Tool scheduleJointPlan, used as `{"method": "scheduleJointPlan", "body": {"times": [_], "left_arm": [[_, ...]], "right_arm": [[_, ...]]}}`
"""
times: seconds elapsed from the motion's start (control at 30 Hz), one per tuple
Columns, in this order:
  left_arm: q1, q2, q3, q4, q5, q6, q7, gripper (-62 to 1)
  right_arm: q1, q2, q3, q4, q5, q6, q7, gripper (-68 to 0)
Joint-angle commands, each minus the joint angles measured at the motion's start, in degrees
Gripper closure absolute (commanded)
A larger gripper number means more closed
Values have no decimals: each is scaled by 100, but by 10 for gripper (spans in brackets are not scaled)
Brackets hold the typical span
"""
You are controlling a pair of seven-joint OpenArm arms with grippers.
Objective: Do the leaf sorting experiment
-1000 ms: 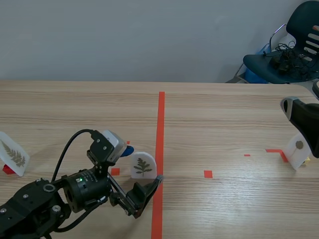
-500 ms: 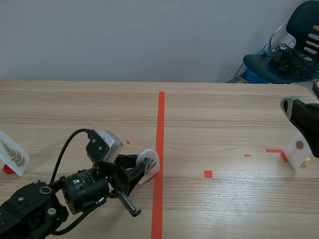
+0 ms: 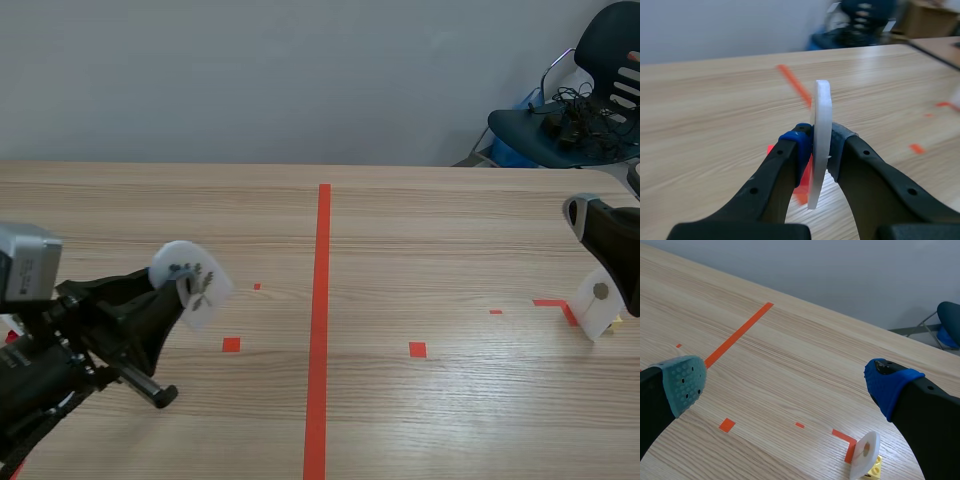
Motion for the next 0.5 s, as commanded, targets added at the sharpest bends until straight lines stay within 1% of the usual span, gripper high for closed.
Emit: {"method": "scheduleJointPlan", "body": {"times": [0.0,0.1,0.13,0.17,0.23,0.3,0.33,0.47], "left_arm": [[-28,28,-85,-177,-157,216,-136,-44],[-35,26,-382,-415,-214,715,-85,-44],[-39,22,-457,-516,-284,813,-85,-44],[-59,15,-518,-632,-450,898,-85,-44],[-157,9,-595,-922,-782,1010,-70,-44],[-328,9,-625,-1261,-933,1132,-66,-44],[-417,9,-643,-1429,-938,1189,-70,-44],[-739,-7,-658,-1963,-935,1196,-74,-45]], "right_arm": [[22,90,70,98,107,4,107,-679],[20,90,70,98,107,4,107,-679],[20,90,70,98,107,4,107,-679],[20,90,70,98,107,4,107,-679],[22,90,70,98,107,4,109,-679],[22,90,70,98,107,4,109,-679],[22,90,70,98,107,4,109,-679],[22,90,70,98,107,4,109,-679]]}}
